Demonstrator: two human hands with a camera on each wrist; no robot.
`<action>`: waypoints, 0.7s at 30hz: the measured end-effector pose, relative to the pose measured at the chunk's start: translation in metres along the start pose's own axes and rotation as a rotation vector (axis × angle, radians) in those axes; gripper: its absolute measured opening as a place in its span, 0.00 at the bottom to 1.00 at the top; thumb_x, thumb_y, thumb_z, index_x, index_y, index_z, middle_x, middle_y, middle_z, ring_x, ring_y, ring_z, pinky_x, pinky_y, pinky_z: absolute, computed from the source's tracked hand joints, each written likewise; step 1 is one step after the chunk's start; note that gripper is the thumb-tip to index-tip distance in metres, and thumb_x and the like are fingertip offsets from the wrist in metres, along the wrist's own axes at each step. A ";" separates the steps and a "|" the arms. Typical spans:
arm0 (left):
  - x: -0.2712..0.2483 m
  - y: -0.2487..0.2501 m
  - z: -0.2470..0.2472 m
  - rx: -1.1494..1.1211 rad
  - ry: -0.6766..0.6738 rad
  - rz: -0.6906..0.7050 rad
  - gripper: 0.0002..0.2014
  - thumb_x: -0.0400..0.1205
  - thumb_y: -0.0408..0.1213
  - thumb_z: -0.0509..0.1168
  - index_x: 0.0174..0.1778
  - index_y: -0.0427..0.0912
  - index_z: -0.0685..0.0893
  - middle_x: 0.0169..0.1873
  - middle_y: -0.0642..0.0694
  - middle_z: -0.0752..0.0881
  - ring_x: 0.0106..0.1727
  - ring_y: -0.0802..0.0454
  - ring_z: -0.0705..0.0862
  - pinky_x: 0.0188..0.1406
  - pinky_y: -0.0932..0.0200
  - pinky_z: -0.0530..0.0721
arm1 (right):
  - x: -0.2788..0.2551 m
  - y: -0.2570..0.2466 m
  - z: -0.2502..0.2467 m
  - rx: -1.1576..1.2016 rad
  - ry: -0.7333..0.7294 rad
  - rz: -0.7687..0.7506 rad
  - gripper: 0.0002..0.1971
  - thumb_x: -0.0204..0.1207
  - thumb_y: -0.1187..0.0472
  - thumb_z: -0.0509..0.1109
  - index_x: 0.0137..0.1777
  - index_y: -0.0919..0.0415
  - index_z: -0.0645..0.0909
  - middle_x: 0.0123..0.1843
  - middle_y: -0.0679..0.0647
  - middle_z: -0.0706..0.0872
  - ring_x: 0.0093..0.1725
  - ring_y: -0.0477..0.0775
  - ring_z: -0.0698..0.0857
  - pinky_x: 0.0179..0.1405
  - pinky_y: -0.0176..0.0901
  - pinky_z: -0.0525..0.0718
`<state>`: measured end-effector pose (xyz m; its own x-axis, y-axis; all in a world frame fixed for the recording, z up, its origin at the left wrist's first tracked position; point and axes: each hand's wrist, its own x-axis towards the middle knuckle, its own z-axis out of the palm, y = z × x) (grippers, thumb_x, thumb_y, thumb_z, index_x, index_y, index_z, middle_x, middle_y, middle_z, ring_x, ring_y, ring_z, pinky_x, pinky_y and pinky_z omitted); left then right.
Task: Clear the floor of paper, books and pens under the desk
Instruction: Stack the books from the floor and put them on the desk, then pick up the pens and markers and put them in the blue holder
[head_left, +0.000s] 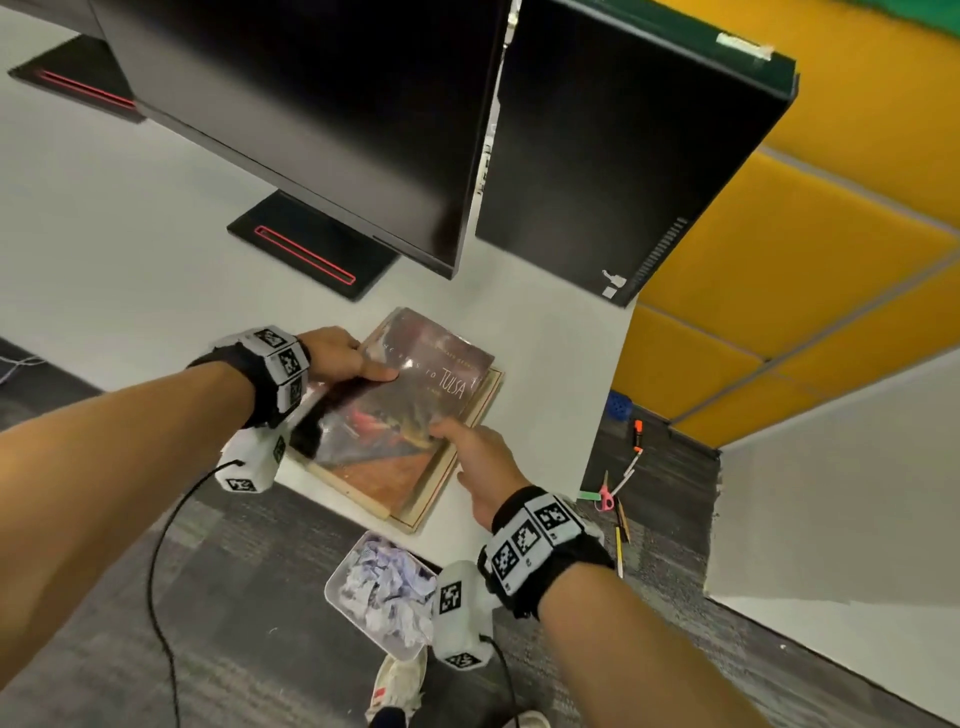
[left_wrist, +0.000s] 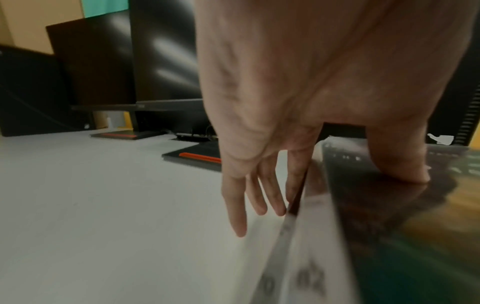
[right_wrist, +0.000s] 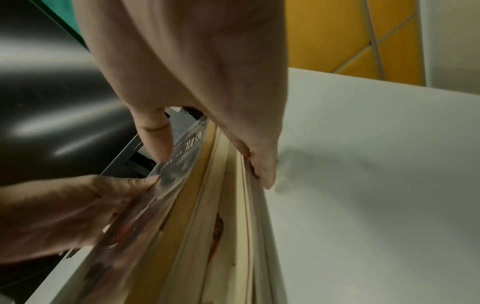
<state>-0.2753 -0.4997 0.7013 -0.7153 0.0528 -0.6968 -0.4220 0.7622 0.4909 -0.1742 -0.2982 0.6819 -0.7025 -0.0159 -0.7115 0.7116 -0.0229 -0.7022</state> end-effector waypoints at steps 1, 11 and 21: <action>0.001 0.004 -0.001 0.057 0.021 -0.001 0.29 0.72 0.59 0.74 0.57 0.39 0.87 0.50 0.41 0.89 0.51 0.43 0.86 0.54 0.51 0.80 | 0.001 0.001 0.000 -0.033 0.017 0.002 0.19 0.71 0.55 0.75 0.62 0.60 0.82 0.49 0.46 0.84 0.47 0.42 0.79 0.47 0.42 0.75; -0.024 0.092 0.040 0.495 0.455 0.162 0.23 0.77 0.43 0.68 0.64 0.34 0.77 0.58 0.37 0.74 0.61 0.38 0.78 0.55 0.47 0.82 | -0.005 -0.002 -0.050 0.010 0.050 0.010 0.12 0.79 0.63 0.70 0.61 0.64 0.82 0.58 0.57 0.85 0.58 0.54 0.84 0.54 0.43 0.81; 0.000 0.256 0.215 0.324 0.114 0.494 0.14 0.76 0.46 0.68 0.52 0.42 0.86 0.51 0.42 0.88 0.51 0.42 0.86 0.50 0.51 0.87 | 0.002 0.012 -0.256 -0.001 0.350 0.001 0.05 0.81 0.63 0.67 0.45 0.59 0.83 0.41 0.54 0.86 0.33 0.44 0.84 0.33 0.35 0.81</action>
<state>-0.2634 -0.1660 0.7143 -0.8464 0.3950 -0.3572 0.1541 0.8236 0.5458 -0.1659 -0.0427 0.6648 -0.6580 0.3278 -0.6780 0.7122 -0.0217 -0.7017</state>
